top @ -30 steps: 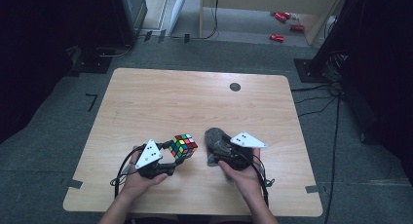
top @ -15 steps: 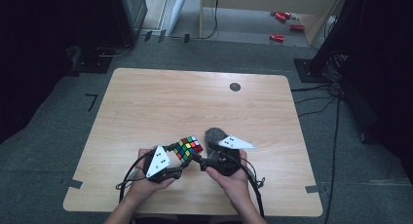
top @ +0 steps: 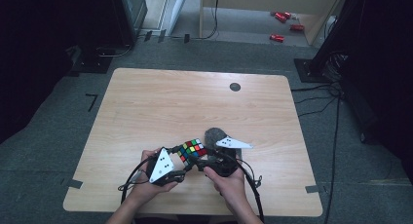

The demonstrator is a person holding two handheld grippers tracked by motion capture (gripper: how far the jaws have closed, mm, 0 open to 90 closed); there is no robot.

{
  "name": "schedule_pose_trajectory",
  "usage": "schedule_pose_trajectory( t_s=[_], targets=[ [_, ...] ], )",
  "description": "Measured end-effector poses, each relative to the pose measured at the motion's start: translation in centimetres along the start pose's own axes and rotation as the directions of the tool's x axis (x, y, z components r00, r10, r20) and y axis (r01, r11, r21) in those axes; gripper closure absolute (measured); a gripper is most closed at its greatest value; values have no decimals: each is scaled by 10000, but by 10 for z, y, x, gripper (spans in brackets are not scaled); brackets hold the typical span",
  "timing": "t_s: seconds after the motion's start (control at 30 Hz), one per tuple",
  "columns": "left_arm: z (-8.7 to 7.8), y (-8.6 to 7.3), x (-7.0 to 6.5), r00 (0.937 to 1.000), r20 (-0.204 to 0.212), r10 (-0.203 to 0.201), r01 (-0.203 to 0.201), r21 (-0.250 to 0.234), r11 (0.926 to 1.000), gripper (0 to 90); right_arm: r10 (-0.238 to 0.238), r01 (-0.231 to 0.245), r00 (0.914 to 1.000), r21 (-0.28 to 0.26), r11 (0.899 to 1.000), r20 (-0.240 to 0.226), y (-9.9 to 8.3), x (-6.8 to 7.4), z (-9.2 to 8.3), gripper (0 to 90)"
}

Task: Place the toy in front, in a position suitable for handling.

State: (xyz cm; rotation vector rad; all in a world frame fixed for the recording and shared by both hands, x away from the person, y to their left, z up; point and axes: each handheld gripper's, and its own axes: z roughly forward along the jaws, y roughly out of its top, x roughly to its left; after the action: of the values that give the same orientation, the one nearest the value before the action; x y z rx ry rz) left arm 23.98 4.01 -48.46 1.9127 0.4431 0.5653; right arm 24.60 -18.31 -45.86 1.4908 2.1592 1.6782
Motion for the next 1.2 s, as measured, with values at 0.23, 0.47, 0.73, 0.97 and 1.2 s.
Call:
schedule_pose_trajectory(
  t_s=[0.23, 0.47, 0.73, 0.97, 1.2],
  targets=[
    [3, 1, -3, 9999, -133, -74, 76, 188, 9998, 321, -1270, 1283, 9862, -52, 9917, 1059, -4, 15, 1, 339],
    [2, 3, -5, 9995, -291, 106, -101, 158, 9998, 304, -2429, 2412, 9507, 328, 9699, 1930, -7, 32, 5, 339],
    [-6, 3, 10, 9948, -510, -879, 874, -133, 9961, 346, -1978, 2020, 9766, -441, 9784, 840, 2, 23, -6, 298],
    [-20, -1, 43, 9310, -292, -3639, 3595, -992, 9279, 348, -2090, 2200, 9737, -1351, 9661, 906, 1, 15, -11, 281],
    [-21, 7, 41, 8786, -156, -4772, 4704, -1429, 8708, 348, -2921, 3002, 9491, -581, 9521, 1177, -17, 21, 14, 229]
  ],
)
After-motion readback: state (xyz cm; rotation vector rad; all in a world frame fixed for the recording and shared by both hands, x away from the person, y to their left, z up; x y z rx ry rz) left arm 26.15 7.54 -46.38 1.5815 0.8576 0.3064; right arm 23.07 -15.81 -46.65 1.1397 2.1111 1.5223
